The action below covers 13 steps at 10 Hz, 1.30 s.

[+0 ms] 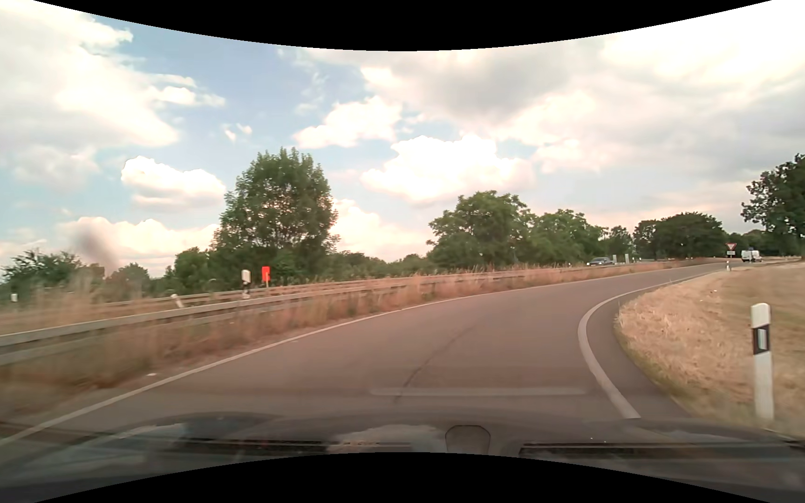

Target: Follow the waypoints while adhering to traffic rules and regulations

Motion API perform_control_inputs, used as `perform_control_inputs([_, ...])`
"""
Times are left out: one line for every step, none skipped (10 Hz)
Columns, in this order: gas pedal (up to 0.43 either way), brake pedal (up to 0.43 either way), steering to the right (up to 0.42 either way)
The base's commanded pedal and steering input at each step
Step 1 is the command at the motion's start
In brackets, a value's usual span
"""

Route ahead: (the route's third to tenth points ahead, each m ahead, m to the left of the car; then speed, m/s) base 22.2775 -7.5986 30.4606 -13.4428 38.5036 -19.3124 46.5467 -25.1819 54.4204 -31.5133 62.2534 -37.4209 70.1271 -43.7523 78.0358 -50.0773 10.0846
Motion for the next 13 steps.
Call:
perform_control_inputs([0.220, 0.000, 0.135])
perform_control_inputs([0.220, 0.000, 0.128])
perform_control_inputs([0.220, 0.000, 0.120])
perform_control_inputs([0.220, 0.000, 0.119])
perform_control_inputs([0.220, 0.000, 0.119])
perform_control_inputs([0.220, 0.000, 0.117])
perform_control_inputs([0.220, 0.000, 0.117])
perform_control_inputs([0.228, 0.000, 0.114])
perform_control_inputs([0.228, 0.000, 0.111])
perform_control_inputs([0.240, 0.000, 0.111])
perform_control_inputs([0.248, 0.000, 0.111])
perform_control_inputs([0.260, 0.000, 0.111])
perform_control_inputs([0.287, 0.000, 0.110])
